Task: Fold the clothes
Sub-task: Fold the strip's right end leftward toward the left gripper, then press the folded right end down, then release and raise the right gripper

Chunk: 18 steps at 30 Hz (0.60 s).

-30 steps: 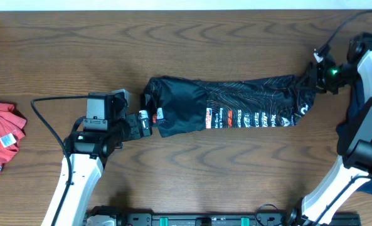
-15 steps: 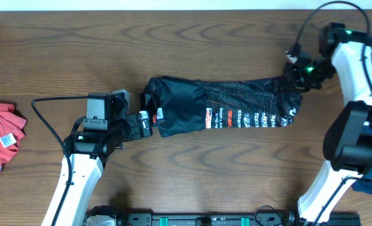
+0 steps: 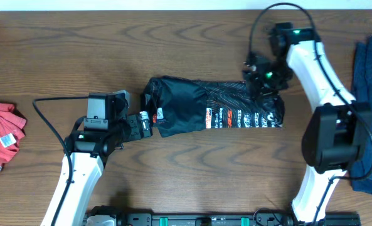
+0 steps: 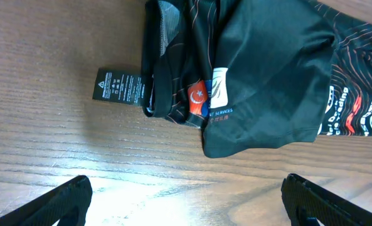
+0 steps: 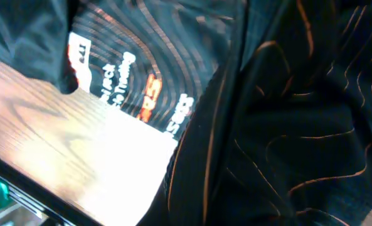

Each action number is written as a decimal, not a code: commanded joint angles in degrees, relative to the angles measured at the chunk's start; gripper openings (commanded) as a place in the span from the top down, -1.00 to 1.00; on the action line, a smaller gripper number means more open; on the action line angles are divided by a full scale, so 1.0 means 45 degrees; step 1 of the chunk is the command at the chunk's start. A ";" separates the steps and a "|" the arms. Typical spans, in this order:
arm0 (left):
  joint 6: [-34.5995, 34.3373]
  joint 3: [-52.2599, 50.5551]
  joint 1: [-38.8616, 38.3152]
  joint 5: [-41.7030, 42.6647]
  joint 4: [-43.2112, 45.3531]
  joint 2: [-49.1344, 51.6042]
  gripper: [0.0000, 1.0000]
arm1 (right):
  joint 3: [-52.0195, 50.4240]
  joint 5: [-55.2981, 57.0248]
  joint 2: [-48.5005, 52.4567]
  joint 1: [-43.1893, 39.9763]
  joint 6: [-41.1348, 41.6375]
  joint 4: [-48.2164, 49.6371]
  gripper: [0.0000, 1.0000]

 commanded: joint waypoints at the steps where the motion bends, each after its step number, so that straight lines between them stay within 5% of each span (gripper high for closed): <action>1: 0.0112 -0.0019 -0.0010 0.0204 -0.0029 0.0301 -0.96 | 0.0199 0.0413 -0.0272 0.0733 0.0340 -0.0039 0.98; 7: 0.0112 -0.0019 -0.0010 0.0204 -0.0029 0.0942 -0.96 | 0.0199 0.0500 -0.0267 0.1598 0.1384 0.0146 0.85; 8: 0.0112 -0.0019 -0.0010 0.0204 -0.0024 0.1059 -0.96 | 0.0199 0.0495 -0.0267 0.1715 0.1574 0.0233 0.51; 10: 0.0112 -0.0019 -0.0010 0.0204 0.0000 0.1214 -0.96 | 0.0199 0.0491 -0.0267 0.1914 0.1724 0.0413 0.35; 11: 0.0112 -0.0019 -0.0010 0.0209 0.0039 0.1287 -0.96 | 0.0199 0.0461 -0.0267 0.2021 0.1719 0.0505 -0.08; 14: 0.0107 -0.0019 -0.0010 0.0209 0.0170 0.1355 -0.96 | 0.0199 0.0131 -0.0267 0.2336 0.1719 0.0937 -0.38; 16: 0.0097 -0.0019 -0.0010 0.0209 0.0277 0.1355 -0.96 | 0.0199 -0.0398 -0.0267 0.2516 0.1739 0.1413 -0.18; 18: 0.0058 -0.0019 -0.0010 0.0209 0.0398 0.1355 -0.96 | 0.0199 -0.0656 -0.0267 0.2657 0.2147 0.1899 0.40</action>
